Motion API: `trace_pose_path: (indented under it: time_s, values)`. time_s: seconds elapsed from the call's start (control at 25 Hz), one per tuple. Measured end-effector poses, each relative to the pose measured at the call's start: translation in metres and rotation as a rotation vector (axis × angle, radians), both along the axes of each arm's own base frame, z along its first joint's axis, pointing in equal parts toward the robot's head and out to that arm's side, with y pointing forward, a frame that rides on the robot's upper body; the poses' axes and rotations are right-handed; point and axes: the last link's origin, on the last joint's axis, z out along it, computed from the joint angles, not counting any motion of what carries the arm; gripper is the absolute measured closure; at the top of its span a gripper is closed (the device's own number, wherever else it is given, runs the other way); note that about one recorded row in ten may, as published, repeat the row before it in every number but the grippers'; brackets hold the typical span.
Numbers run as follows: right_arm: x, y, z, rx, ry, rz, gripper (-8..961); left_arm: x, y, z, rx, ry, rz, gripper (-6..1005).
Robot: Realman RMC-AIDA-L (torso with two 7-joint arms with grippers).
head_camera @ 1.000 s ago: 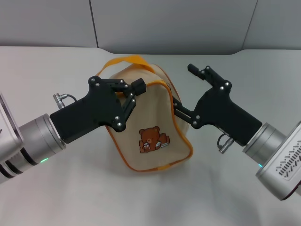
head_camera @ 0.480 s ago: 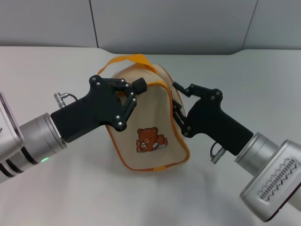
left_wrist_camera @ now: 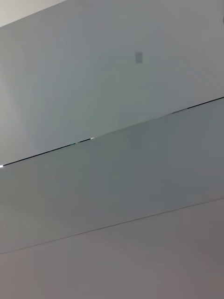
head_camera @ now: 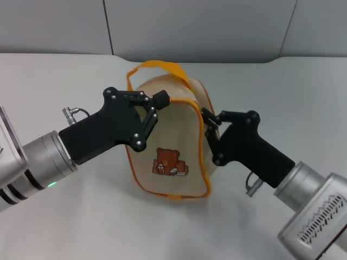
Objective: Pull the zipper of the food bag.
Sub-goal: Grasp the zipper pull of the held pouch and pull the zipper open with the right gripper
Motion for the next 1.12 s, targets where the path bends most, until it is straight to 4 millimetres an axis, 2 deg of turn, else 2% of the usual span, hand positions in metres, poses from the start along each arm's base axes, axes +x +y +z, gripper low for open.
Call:
trace_pose_path:
  time_s: [0.24, 0.32, 0.52, 0.84, 1.04, 1.12]
  values:
    - [0.02, -0.02, -0.001, -0.01, -0.004, -0.059, 952, 0.0, 0.002, 0.001, 0.004, 0.005, 0.0, 997]
    - [0.027, -0.034, -0.004, -0.033, -0.011, -0.067, 952, 0.001, 0.003, 0.0, 0.006, 0.008, -0.001, 996]
    - [0.034, -0.045, -0.005, -0.02, -0.031, -0.072, 953, 0.002, 0.002, 0.002, 0.0, 0.001, -0.005, 992]
    - [0.027, -0.03, 0.0, 0.016, -0.011, -0.074, 952, -0.005, -0.016, 0.02, -0.058, 0.036, -0.111, 987]
    - [0.016, -0.017, 0.0, 0.011, -0.019, -0.029, 952, -0.008, -0.024, 0.018, -0.079, 0.069, -0.128, 984]
    - [0.01, -0.011, -0.001, 0.002, -0.029, -0.004, 952, -0.006, -0.021, 0.018, -0.086, 0.07, -0.127, 920]
